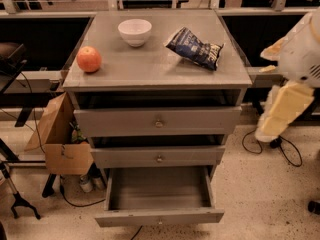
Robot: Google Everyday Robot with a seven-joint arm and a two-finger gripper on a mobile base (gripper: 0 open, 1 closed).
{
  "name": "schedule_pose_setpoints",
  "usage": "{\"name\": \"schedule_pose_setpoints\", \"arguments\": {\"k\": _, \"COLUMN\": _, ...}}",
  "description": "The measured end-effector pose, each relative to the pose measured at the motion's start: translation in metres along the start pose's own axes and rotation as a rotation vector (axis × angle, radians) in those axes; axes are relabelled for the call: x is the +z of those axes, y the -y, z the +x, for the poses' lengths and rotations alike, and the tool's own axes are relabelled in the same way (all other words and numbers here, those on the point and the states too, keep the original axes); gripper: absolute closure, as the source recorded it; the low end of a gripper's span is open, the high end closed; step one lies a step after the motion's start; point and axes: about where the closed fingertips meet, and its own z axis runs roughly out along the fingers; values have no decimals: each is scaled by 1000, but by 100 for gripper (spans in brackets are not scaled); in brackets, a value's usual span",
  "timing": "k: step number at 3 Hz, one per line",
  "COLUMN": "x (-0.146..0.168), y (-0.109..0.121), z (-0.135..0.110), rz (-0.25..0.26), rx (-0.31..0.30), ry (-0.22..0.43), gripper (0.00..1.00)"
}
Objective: Close bottom drawer
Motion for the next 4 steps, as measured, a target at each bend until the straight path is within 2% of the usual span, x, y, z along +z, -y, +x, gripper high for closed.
{"name": "schedule_pose_setpoints", "arguments": {"k": 1, "x": 75, "y": -27, "z": -6, "rz": -73, "rx": 55, "ry": 83, "gripper": 0}}
{"name": "schedule_pose_setpoints", "arguments": {"k": 2, "x": 175, "y": -76, "z": -17, "rz": -204, "rx": 126, "ry": 171, "gripper": 0}}
{"name": "schedule_pose_setpoints", "arguments": {"k": 3, "x": 215, "y": -98, "z": -14, "rz": -231, "rx": 139, "ry": 175, "gripper": 0}}
{"name": "schedule_pose_setpoints", "arguments": {"k": 4, "x": 215, "y": -98, "z": -14, "rz": -231, "rx": 139, "ry": 175, "gripper": 0}}
